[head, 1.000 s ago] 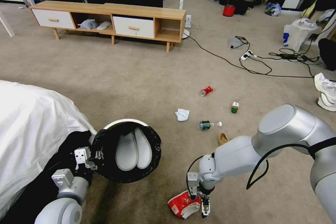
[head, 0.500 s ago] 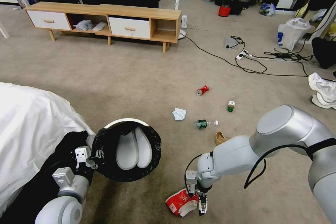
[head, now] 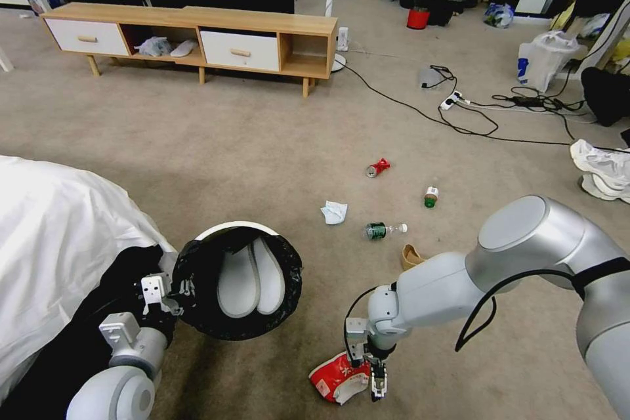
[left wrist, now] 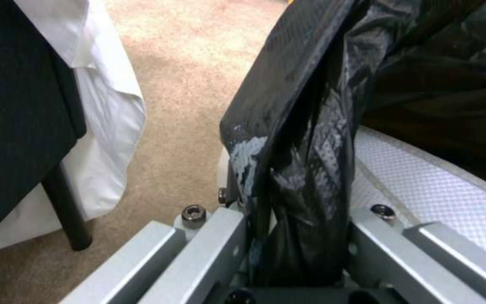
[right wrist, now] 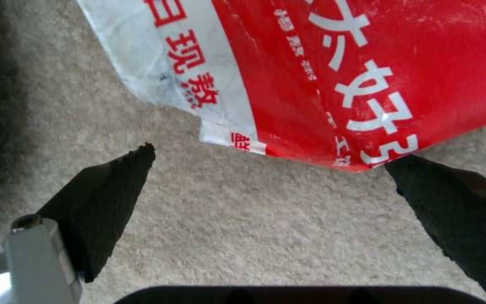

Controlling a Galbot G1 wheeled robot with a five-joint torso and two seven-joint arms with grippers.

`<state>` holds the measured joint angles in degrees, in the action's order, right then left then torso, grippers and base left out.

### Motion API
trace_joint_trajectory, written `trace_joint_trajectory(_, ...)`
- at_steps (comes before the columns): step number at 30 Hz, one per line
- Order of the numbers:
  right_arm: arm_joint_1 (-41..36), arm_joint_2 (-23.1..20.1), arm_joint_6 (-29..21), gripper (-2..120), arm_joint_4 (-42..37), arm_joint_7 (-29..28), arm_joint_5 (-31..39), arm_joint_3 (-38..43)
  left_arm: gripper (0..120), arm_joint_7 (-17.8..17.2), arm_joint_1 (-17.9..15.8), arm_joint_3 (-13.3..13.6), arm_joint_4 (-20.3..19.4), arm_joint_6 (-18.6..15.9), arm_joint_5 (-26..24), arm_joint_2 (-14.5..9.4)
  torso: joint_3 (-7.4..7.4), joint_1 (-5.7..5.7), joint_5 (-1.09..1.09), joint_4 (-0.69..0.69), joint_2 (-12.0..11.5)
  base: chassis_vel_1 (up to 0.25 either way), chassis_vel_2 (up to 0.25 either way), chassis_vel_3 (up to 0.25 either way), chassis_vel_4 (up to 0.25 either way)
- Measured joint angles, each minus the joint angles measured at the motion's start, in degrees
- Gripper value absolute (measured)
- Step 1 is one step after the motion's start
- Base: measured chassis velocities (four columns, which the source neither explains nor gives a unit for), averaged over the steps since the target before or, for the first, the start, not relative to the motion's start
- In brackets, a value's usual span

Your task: Pick up the trash bin and place the garbage on the floor into it.

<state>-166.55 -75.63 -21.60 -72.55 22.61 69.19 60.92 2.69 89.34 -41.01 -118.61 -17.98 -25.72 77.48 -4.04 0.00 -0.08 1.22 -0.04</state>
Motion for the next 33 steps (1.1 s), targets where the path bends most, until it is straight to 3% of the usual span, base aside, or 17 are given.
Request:
trace_joint_trajectory(9,1.9,0.5,-0.2,100,-2.6,-1.2,0.9,-0.6,1,0.0,0.3,0.1,-0.3,0.0,0.2,0.5,0.0,0.01,0.11,-0.06,0.0,0.0,0.0,0.0,0.0)
trace_joint_trajectory(11,2.9,1.2,-0.5,100,-4.0,-1.6,1.3,-1.1,1,0.0,0.3,0.3,-0.3,0.0,0.3,0.9,0.03,0.01,-0.03,-0.04,0.0,0.0,0.0,0.0,0.0)
trace_joint_trajectory(14,3.3,1.6,-0.6,100,-4.7,-1.7,1.5,-1.2,1,0.0,0.4,0.5,-0.4,0.0,0.4,1.1,0.03,0.01,-0.03,0.03,0.0,0.0,0.0,0.0,0.0)
trace_joint_trajectory(33,3.9,1.6,-0.9,100,-5.3,-1.9,2.0,-1.1,1,0.0,0.4,0.4,-0.4,0.0,0.6,1.0,0.04,0.01,-0.09,0.03,0.0,0.0,0.0,0.0,0.0)
